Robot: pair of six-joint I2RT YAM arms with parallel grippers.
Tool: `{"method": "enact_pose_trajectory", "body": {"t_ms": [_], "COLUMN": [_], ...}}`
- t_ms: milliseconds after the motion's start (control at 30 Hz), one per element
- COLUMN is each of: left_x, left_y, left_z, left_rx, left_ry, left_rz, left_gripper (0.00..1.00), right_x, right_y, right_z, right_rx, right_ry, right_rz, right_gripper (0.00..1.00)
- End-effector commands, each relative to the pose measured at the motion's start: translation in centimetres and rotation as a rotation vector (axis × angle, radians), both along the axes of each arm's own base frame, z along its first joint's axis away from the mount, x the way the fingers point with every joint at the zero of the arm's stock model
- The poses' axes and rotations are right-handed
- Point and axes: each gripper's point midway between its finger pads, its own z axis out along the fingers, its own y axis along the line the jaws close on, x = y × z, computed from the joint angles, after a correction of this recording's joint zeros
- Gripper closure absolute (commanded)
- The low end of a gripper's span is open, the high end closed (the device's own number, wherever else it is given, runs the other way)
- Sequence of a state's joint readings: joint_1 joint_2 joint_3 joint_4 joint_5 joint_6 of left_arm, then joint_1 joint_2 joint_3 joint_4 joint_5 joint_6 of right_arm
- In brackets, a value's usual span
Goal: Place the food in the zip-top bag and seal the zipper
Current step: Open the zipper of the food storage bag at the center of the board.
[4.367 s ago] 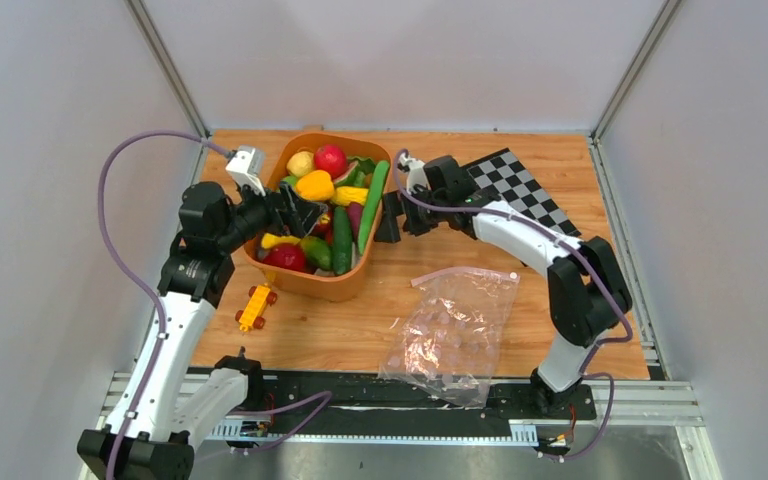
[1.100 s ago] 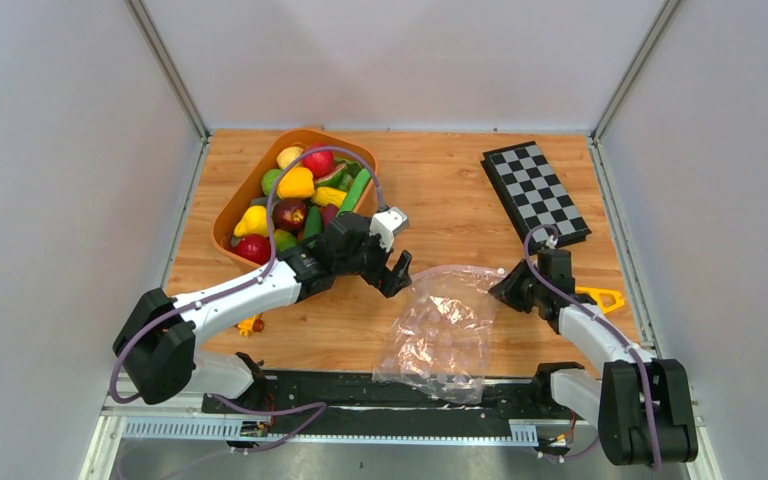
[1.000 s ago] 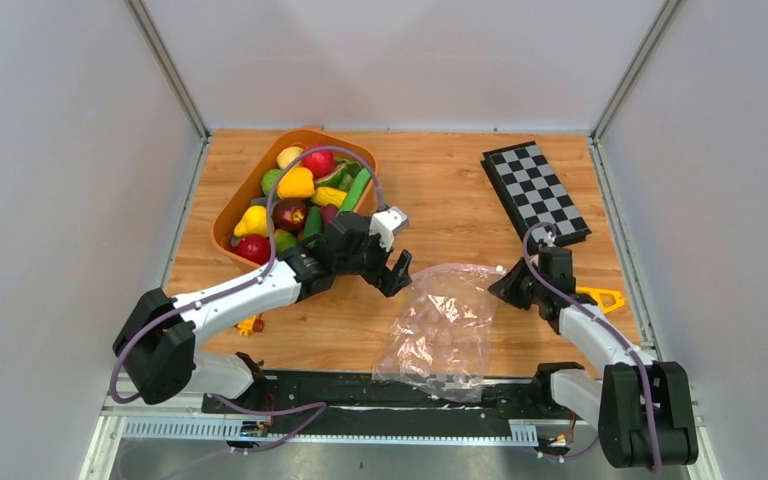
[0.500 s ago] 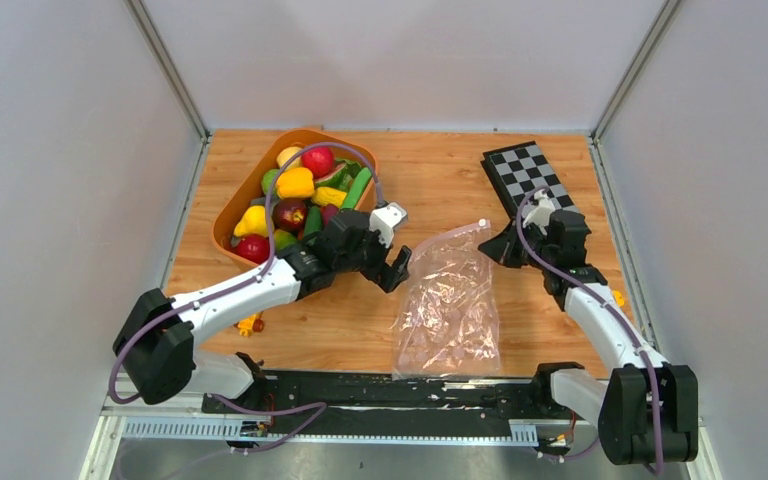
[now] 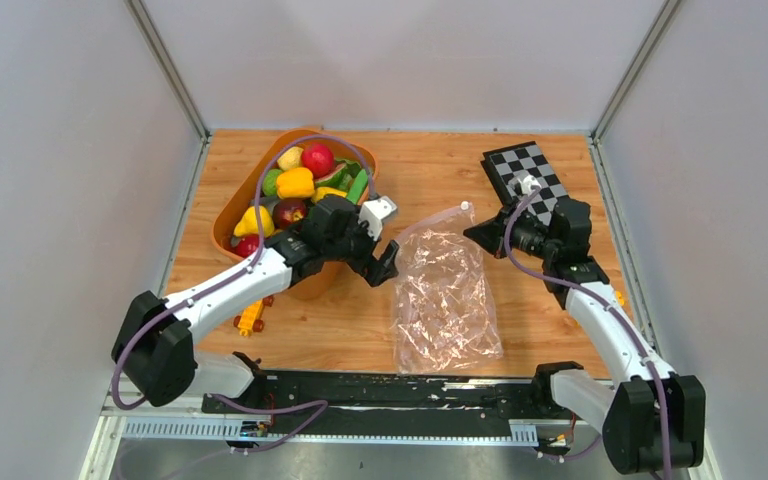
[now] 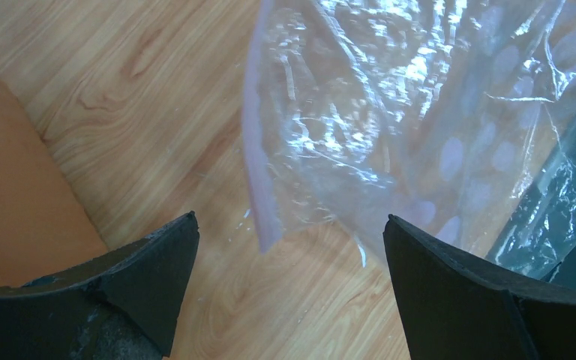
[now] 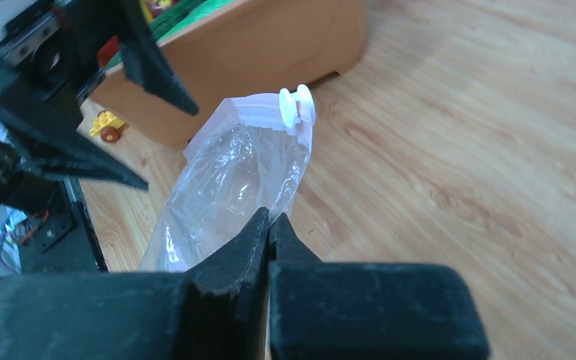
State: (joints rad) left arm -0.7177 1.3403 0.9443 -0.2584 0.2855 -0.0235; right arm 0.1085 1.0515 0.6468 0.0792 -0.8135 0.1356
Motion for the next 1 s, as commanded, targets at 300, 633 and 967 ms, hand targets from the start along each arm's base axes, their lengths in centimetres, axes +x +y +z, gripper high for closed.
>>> {"method": "enact_pose_trajectory", "body": {"t_ms": [300, 633, 967], "left_x": [-1.2, -2.7, -1.8], "left_y": [1.2, 1.5, 1.6], "left_z": [4.6, 5.4, 4.2], "left_rx": [-0.179, -0.211, -0.198], "left_ry": [0.023, 0.016, 0.031], "left_rz": [-0.047, -0.092, -0.037], "left_gripper": [0.25, 0.43, 0.5], "right_x": [-1.9, -2.1, -2.0], "right_y": [2.5, 3.0, 3.3], "right_z": [7.4, 8.3, 9.0], "right_rx": [-0.025, -0.035, -0.014], "right_ry": [-0.389, -0.423, -0.427], "right_rz": [0.326, 0.418, 0.467], "right_gripper": [1.0, 1.0, 1.0]}}
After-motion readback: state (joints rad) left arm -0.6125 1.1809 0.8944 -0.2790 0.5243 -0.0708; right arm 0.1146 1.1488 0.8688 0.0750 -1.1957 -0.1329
